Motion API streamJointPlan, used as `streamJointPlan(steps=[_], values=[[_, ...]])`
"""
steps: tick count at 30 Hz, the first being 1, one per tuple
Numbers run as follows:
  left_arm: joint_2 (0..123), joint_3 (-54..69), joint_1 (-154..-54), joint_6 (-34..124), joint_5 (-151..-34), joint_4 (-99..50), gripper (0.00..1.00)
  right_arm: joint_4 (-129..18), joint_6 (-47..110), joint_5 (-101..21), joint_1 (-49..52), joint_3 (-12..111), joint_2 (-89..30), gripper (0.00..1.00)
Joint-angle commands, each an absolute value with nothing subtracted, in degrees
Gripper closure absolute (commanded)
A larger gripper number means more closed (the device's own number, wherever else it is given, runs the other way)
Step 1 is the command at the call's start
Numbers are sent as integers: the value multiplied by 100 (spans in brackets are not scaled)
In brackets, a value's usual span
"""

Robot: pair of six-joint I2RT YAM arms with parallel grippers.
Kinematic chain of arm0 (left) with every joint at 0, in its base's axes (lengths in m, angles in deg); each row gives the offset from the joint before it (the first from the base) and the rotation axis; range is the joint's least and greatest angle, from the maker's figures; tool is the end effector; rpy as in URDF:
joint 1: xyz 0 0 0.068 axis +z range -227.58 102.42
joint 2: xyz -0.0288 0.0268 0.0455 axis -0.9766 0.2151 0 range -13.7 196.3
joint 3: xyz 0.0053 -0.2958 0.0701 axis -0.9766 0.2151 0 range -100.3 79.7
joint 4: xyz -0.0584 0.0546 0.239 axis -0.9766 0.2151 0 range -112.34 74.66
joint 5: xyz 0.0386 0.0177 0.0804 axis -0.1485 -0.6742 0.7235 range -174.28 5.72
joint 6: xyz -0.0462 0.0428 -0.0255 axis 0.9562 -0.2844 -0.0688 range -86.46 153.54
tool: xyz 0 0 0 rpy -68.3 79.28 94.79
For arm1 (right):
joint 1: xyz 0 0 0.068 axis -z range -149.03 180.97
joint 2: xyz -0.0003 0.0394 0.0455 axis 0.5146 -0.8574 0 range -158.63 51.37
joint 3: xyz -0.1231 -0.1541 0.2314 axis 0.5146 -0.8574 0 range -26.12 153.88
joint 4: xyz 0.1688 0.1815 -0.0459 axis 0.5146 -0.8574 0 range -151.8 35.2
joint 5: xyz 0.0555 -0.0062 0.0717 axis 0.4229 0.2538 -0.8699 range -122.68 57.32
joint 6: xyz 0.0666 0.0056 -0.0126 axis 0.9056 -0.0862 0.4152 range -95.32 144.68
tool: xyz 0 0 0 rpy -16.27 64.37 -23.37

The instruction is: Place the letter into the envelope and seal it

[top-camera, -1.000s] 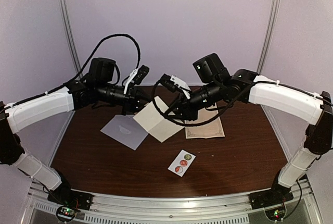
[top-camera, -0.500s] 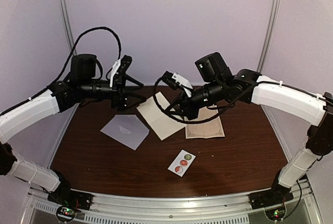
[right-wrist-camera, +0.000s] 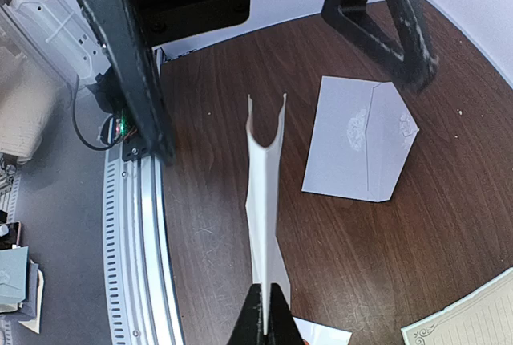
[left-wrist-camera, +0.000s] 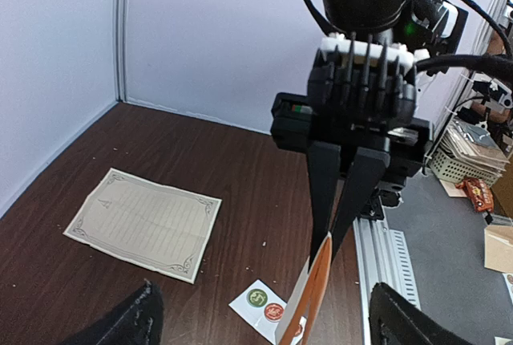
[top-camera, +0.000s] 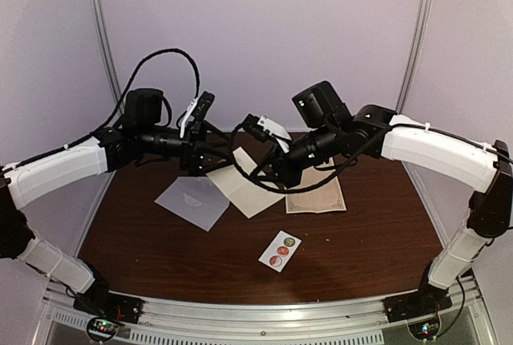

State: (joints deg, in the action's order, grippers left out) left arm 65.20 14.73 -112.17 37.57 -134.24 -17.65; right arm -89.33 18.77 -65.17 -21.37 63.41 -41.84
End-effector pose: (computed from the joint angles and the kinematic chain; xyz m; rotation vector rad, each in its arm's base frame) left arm 0.2305 -0.2097 0.3710 1.0994 1.6434 -1.2698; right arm 0.2023 0.3103 0.3798 -1.4088 1.8577 1.0601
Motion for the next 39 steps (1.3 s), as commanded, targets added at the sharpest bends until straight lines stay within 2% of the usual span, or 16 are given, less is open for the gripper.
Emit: streamJointPlan(steps=[1,3,11,15,17,18,20,21,22,23,25,28,31,36,39], values=[[6711,1357,-11319,3926,-13957,-1916,13,-9143,1797,-6580,-2220,6615,-4356,100],[6765,1336,-11349,3897,-14017,-1871,24,-9170,1771,-6582,-2228,6654,-4388,100],[6865,1308,-11378,3847,-14347,-1833,83,-9126,1736,-6389,-2224,6613,-4354,100],[6853,1239,-11379,3757,-14306,-1706,98,-8898,1810,-6345,-2213,6499,-4226,100],[6816,1238,-11379,3743,-14247,-1693,100,-8766,1857,-6331,-2207,6426,-4150,100],[6785,1237,-11378,3732,-14190,-1696,100,-8686,1894,-6293,-2197,6375,-4106,95],[6669,1272,-11378,3778,-14027,-1818,100,-8546,2003,-6122,-2153,6268,-3992,73],[6551,1317,-11379,3830,-13922,-1950,100,-8428,2083,-6054,-2105,6165,-3897,56],[6438,1381,-11379,3919,-13841,-2127,100,-8238,2198,-6025,-2038,6009,-3768,45],[6332,1456,-11379,4042,-13773,-2378,100,-7960,2357,-6050,-1957,5739,-3632,35],[6113,1605,-11375,4330,-13644,-2877,100,-7149,2771,-6128,-1789,5218,-3271,23],[5904,1607,-11370,4672,-13423,-3348,100,-5782,3494,-6219,-1562,4370,-2724,12],[5754,1606,-11370,5047,-13282,-3778,100,-4379,4165,-6033,-1500,3511,-2197,6],[5535,2036,-11370,5601,-13295,-4877,100,-2397,5075,-6018,-1510,2481,-1899,2],[5505,2179,-11366,5642,-13442,-4976,100,-1937,5277,-6167,-1597,2348,-2017,1]])
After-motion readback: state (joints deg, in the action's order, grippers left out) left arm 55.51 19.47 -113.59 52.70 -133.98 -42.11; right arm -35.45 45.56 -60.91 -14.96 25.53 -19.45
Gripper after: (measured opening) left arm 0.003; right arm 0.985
